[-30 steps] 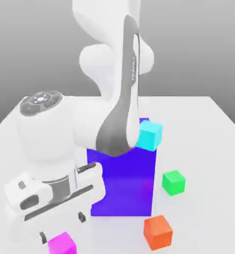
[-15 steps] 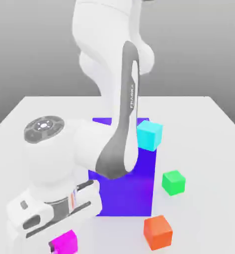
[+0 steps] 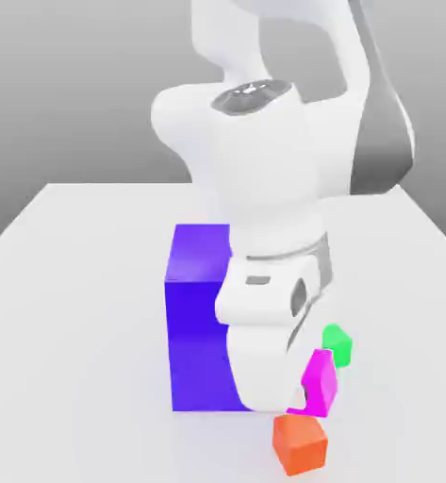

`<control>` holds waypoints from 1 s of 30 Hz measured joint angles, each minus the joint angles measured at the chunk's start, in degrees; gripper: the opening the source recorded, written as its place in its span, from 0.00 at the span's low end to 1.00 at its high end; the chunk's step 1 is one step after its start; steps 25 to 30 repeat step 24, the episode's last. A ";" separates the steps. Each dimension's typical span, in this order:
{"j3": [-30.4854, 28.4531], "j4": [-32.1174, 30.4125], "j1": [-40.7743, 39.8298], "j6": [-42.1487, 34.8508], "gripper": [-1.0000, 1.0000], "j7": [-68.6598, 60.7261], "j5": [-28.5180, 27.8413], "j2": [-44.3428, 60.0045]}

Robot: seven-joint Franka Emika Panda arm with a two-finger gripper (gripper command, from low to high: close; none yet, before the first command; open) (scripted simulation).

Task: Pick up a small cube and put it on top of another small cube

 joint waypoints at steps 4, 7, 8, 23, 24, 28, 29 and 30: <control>2.58 -8.05 3.23 0.36 0.00 5.69 -5.75 -5.59; 5.92 -14.26 3.91 0.90 0.00 10.47 -10.65 -9.97; 7.52 -16.35 3.89 1.12 0.00 11.98 -12.17 -11.46; 15.72 -26.10 3.18 18.42 1.00 24.37 -21.94 -1.72; 15.72 -26.10 3.14 18.42 1.00 24.37 -21.94 -1.72; 15.72 -26.10 3.14 18.42 1.00 24.37 -21.94 -1.72; 15.72 -26.10 3.14 18.42 1.00 24.37 -21.94 -1.72; 15.72 -26.10 3.14 18.42 1.00 24.37 -21.94 -1.72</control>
